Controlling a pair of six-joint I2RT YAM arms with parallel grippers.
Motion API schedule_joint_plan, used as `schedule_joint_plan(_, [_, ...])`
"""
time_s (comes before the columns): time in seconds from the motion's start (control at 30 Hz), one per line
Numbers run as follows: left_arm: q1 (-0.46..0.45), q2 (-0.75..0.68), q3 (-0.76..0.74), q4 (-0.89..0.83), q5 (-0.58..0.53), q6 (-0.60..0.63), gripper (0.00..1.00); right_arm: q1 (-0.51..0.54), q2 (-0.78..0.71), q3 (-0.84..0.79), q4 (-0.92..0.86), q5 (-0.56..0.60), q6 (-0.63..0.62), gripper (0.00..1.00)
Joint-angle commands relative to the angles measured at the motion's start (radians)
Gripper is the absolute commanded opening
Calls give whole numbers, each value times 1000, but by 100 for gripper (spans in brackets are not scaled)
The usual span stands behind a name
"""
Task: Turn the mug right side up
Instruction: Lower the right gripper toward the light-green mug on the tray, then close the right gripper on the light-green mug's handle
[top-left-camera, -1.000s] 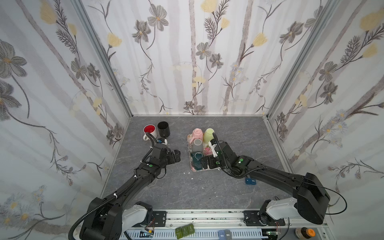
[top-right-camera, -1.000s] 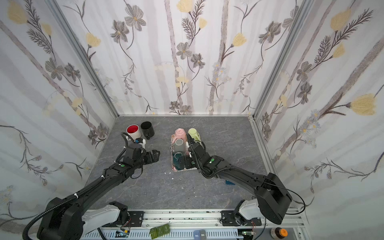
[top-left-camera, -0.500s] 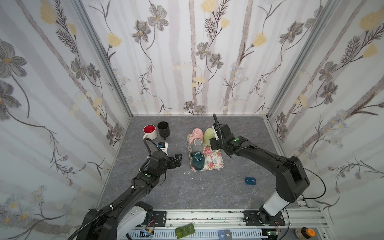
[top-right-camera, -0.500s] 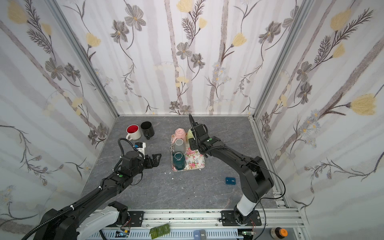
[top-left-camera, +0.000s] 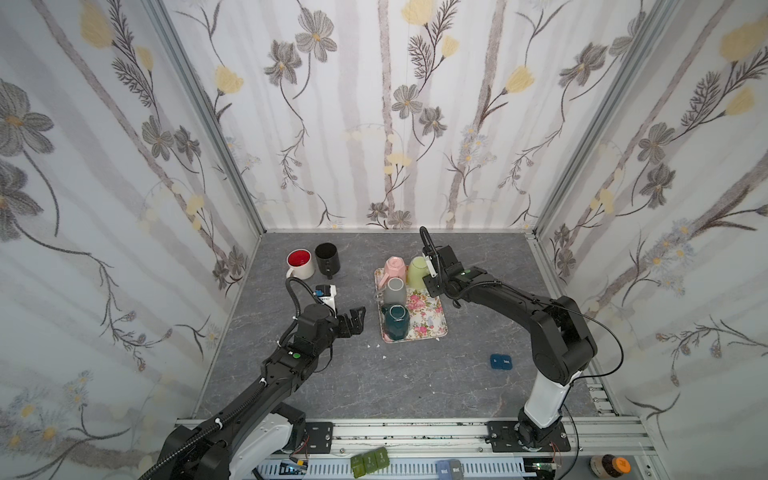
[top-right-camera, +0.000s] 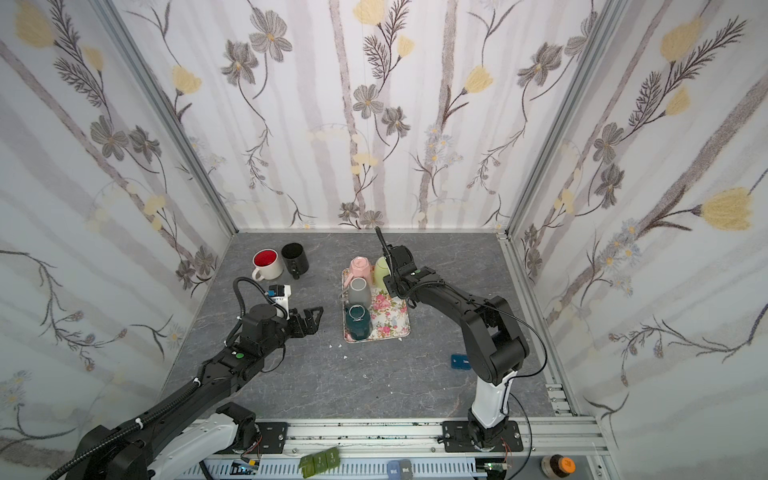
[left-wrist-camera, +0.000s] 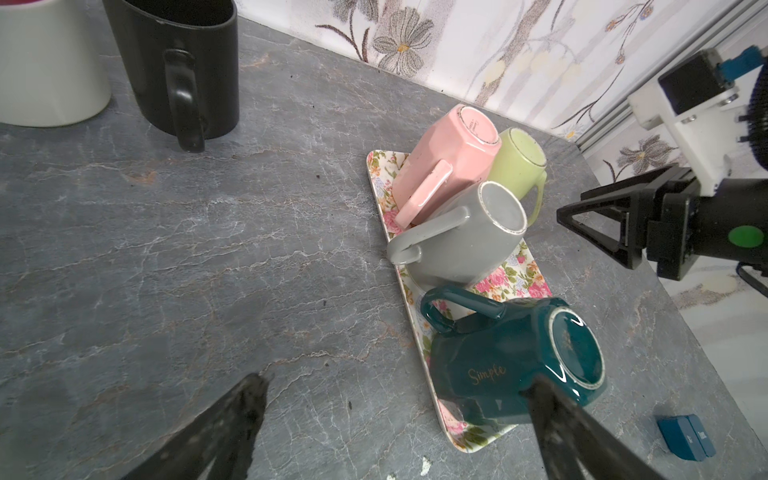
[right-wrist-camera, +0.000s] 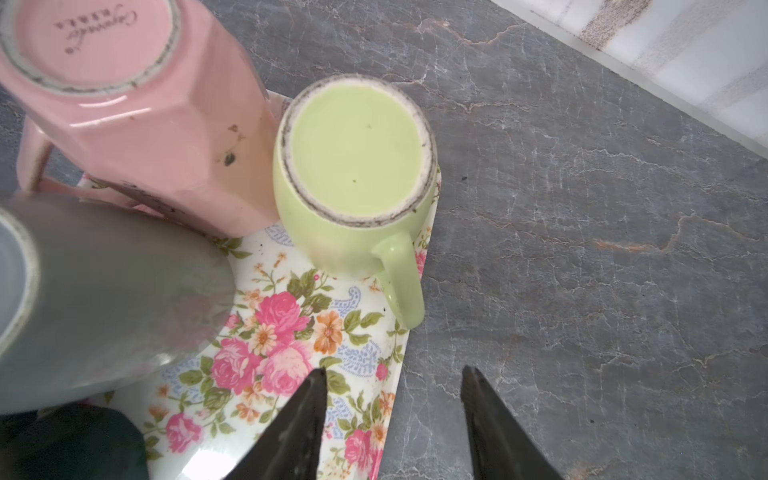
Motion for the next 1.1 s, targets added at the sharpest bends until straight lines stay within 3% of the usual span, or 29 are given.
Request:
schedule_joint_plan(0.0, [-2, -6, -9, 44, -29, 28, 100, -3, 13, 11, 73, -62, -42, 54])
schedule_joint_plan(0.17, [-3, 8, -15, 45, -69, 62, 100, -17, 25, 34, 76, -96, -47, 53])
schedule_joint_plan(0.6, [-2, 3, -20, 53, -66, 65, 100, -57, 50, 39, 79, -105, -101, 45])
schedule_joint_plan(1.07, [-2, 22, -15, 55, -63, 58, 100, -69, 104, 54, 108, -159, -96, 43])
